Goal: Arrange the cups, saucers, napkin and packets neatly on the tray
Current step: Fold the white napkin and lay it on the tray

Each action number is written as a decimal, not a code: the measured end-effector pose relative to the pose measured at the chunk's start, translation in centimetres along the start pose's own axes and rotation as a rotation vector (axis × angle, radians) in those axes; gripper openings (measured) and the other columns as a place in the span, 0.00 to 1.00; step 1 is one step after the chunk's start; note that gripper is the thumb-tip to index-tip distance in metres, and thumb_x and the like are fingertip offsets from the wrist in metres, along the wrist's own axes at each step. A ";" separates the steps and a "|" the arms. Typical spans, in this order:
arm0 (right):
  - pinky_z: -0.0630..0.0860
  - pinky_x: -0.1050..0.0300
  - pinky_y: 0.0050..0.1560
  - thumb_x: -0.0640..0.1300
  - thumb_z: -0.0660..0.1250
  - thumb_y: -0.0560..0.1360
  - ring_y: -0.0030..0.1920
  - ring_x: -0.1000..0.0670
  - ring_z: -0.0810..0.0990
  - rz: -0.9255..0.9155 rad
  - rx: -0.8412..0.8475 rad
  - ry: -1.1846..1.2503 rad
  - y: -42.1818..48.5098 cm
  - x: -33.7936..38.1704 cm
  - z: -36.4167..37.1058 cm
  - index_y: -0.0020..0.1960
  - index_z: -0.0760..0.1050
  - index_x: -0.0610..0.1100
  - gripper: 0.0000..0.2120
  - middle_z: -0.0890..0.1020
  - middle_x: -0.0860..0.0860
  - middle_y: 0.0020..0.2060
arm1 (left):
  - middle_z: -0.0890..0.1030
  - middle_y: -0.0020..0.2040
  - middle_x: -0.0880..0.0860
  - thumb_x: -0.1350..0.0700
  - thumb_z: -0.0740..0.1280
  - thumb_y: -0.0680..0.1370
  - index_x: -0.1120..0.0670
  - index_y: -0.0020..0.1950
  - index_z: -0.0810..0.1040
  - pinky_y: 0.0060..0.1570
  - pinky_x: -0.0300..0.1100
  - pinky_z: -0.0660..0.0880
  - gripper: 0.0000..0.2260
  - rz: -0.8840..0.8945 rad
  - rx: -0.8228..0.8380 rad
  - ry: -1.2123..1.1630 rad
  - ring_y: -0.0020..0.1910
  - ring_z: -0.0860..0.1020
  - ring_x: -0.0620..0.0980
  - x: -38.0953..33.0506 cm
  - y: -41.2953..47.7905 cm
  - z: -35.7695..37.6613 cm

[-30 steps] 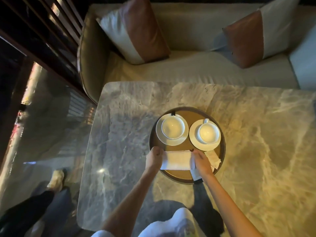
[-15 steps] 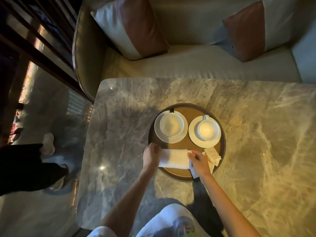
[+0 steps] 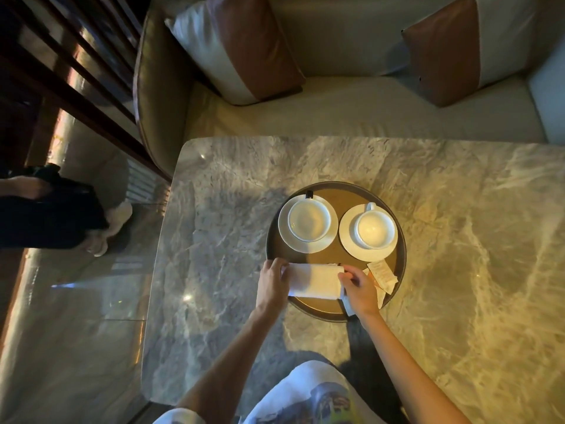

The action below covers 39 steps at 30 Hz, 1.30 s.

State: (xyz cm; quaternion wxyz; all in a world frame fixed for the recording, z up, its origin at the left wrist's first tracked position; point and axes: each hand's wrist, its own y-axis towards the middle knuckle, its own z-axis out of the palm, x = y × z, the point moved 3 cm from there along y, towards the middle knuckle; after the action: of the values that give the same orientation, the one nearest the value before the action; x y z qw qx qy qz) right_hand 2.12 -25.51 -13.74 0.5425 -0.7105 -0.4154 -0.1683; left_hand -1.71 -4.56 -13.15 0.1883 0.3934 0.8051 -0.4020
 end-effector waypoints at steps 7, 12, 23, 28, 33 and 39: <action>0.74 0.54 0.57 0.41 0.67 0.79 0.59 0.44 0.78 -0.021 -0.003 -0.043 0.1 -0.4 -0.2 0.61 0.78 0.41 0.12 0.81 0.47 0.53 | 0.77 0.56 0.57 0.58 0.61 0.80 0.57 0.56 0.77 0.51 0.51 0.77 0.08 -0.024 -0.010 0.047 0.52 0.77 0.58 -0.1 0.2 -0.3; 0.74 0.52 0.66 0.44 0.67 0.79 0.64 0.48 0.76 -0.335 -0.079 -0.380 -1.3 0.3 -0.6 0.67 0.74 0.44 0.17 0.80 0.49 0.62 | 0.76 0.61 0.57 0.59 0.57 0.79 0.57 0.63 0.73 0.57 0.48 0.74 0.14 0.311 -0.061 0.445 0.59 0.75 0.57 -0.7 -1.3 0.1; 0.51 0.35 0.76 0.63 0.34 0.79 0.79 0.37 0.53 -0.569 0.172 -1.217 -3.2 -2.5 0.2 0.80 0.55 0.48 0.35 0.57 0.46 0.79 | 0.56 0.80 0.56 0.47 0.56 0.80 0.51 0.80 0.54 0.75 0.61 0.56 0.29 0.504 0.105 0.719 0.78 0.56 0.59 2.3 -4.1 1.6; 0.50 0.35 0.76 0.64 0.38 0.79 0.79 0.38 0.50 -0.532 0.176 -1.235 -2.8 -2.7 0.5 0.80 0.52 0.50 0.34 0.54 0.47 0.80 | 0.59 0.79 0.57 0.46 0.60 0.79 0.51 0.79 0.55 0.74 0.62 0.55 0.30 0.470 0.114 0.732 0.77 0.58 0.61 1.8 -4.2 1.6; 0.49 0.36 0.76 0.64 0.40 0.79 0.79 0.38 0.52 -0.549 0.154 -1.218 -2.9 -3.1 0.4 0.80 0.52 0.50 0.33 0.56 0.46 0.80 | 0.57 0.80 0.57 0.46 0.60 0.79 0.48 0.79 0.52 0.74 0.62 0.50 0.31 0.462 0.118 0.701 0.78 0.55 0.62 1.8 -4.6 1.9; 0.54 0.34 0.75 0.63 0.51 0.79 0.79 0.38 0.53 -0.544 0.145 -1.223 -2.8 -3.2 0.7 0.80 0.54 0.50 0.33 0.58 0.46 0.79 | 0.52 0.81 0.57 0.48 0.61 0.78 0.46 0.80 0.48 0.75 0.60 0.46 0.33 0.428 0.149 0.727 0.79 0.50 0.62 1.7 -4.6 2.0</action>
State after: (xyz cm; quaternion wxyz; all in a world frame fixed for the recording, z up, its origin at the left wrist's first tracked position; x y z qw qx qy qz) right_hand -2.07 -25.96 -14.41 0.1941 -0.5098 -0.8223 0.1621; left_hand -6.44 -6.98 -13.11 -0.0573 0.6800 0.6883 -0.2461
